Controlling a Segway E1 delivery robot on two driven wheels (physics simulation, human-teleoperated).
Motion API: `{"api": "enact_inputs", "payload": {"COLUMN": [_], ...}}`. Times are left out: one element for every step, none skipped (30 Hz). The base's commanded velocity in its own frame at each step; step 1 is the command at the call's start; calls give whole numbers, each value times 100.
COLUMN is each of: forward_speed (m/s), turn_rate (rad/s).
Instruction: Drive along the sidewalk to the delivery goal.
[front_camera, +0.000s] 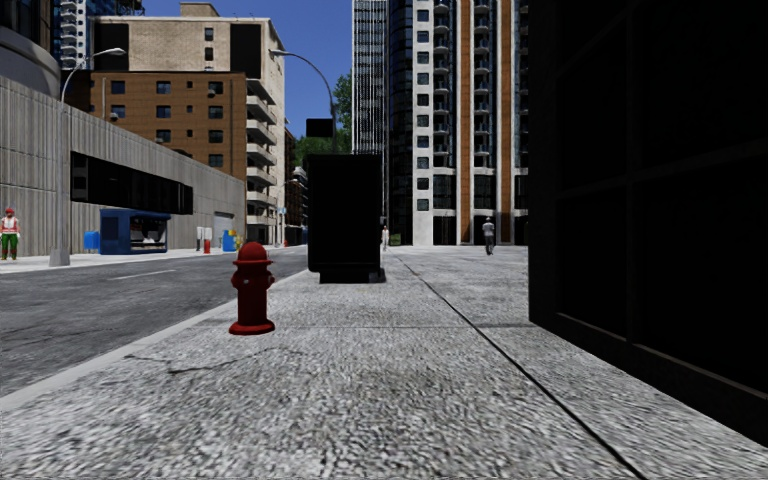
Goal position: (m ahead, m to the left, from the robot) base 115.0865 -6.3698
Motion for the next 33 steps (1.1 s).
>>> {"api": "enact_inputs", "payload": {"forward_speed": [200,200,200,200,200,200,200,200,200,200,200,200,200,200,200,200,200,200,200,200,200,200,200,200,200,200,200,200,200,200,200,200,200], "turn_rate": [0,0,0,0,0,0,0,0,0,-3,-11,-17,-17,-18,-19,-20,-21,-21,-22,-22,-23,-23,-23,-23,-23,-23,-23,-23,-23,-23,-23,-23,-23]}}
